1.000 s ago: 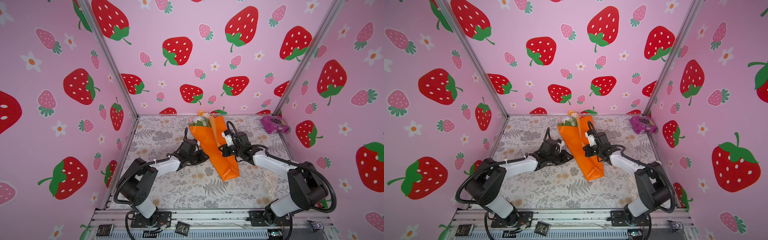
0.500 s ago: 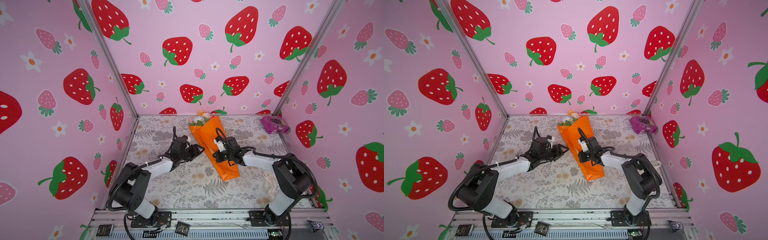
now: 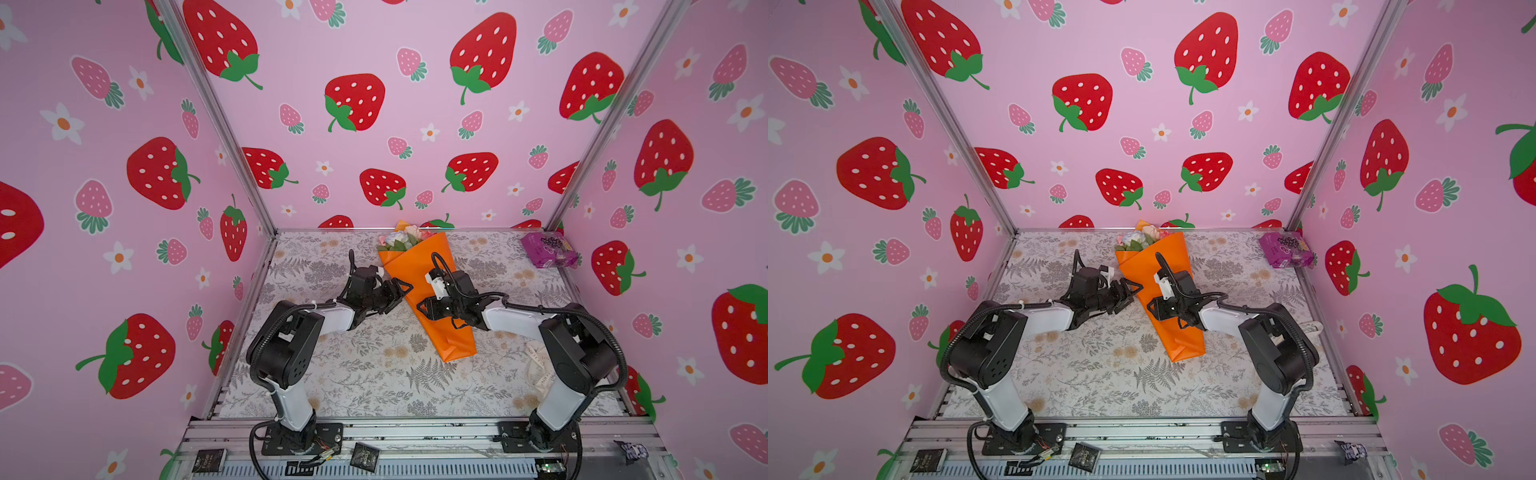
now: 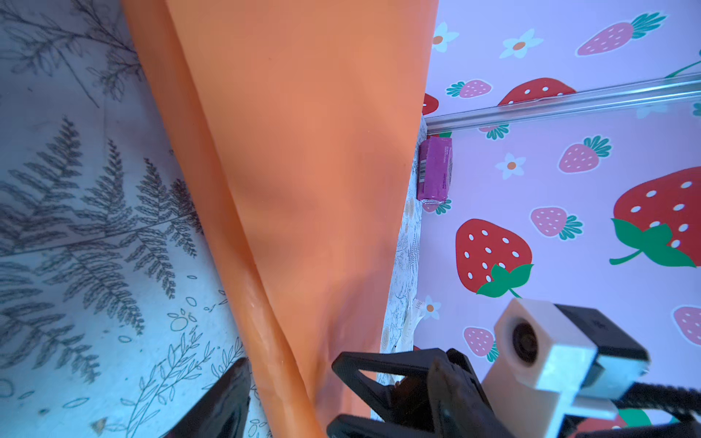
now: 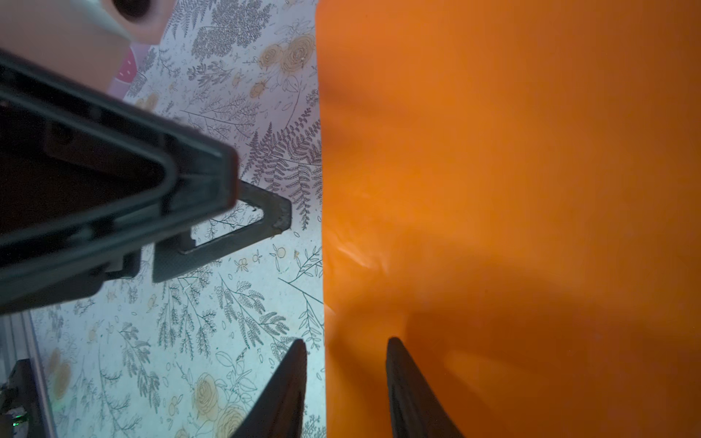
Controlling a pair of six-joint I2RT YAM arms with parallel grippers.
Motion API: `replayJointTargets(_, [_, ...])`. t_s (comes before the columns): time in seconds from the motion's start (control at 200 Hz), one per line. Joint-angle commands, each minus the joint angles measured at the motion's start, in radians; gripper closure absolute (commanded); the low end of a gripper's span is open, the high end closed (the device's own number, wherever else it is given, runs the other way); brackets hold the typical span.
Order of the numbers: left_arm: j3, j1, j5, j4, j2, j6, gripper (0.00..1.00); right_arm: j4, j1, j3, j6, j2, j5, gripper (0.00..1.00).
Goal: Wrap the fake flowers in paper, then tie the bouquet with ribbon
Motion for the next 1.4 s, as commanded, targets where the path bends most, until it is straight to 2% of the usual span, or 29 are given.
replayJointTargets(0.0, [0.077,0.003,0.014,-0.038,0.044,-0.001,0.31,0.042,0.003,-0.027,0.024,-0.001,-0.034,0.58])
replayJointTargets(0.23, [0.155,0.004,0.022,-0.086,0.158,0.008,0.54,0.078,-0.022,-0.059,0.075,-0.072,-0.092,0.56])
replayJointTargets(0.345, [0.192,0.009,0.022,-0.115,0.202,0.021,0.64,0.067,-0.062,-0.107,0.108,-0.165,-0.097,0.56])
replayJointTargets(0.47, [0.221,0.011,0.043,-0.124,0.244,0.024,0.68,0.070,-0.139,-0.234,0.168,-0.296,-0.109,0.55])
replayJointTargets(0.57, [0.226,0.013,0.049,-0.125,0.256,0.028,0.75,0.068,-0.177,-0.324,0.189,-0.355,-0.173,0.66])
replayJointTargets(0.635, [0.228,0.015,0.049,-0.133,0.258,0.035,0.79,0.071,-0.177,-0.368,0.193,-0.359,-0.218,0.81])
replayJointTargets(0.665, [0.227,0.017,0.048,-0.136,0.258,0.034,0.80,0.087,-0.176,-0.391,0.202,-0.357,-0.243,0.84])
replayJointTargets(0.82, [0.244,0.022,0.054,-0.168,0.258,0.058,0.84,0.147,-0.164,-0.483,0.228,-0.339,-0.311,0.88])
replayJointTargets(0.975, [0.237,0.029,0.059,-0.167,0.264,0.062,0.88,0.156,-0.161,-0.543,0.194,-0.289,-0.282,0.89])
replayJointTargets(1.165, [0.211,0.033,0.070,-0.133,0.254,0.046,0.87,0.177,-0.161,-0.561,0.186,-0.232,-0.274,0.88])
replayJointTargets(1.311, [0.122,0.032,0.037,-0.110,0.156,0.041,0.71,0.162,-0.161,-0.552,0.188,-0.236,-0.276,0.87])
replayJointTargets(1.396, [0.069,0.031,0.000,-0.141,0.079,0.060,0.67,0.153,-0.161,-0.551,0.189,-0.256,-0.282,0.87])
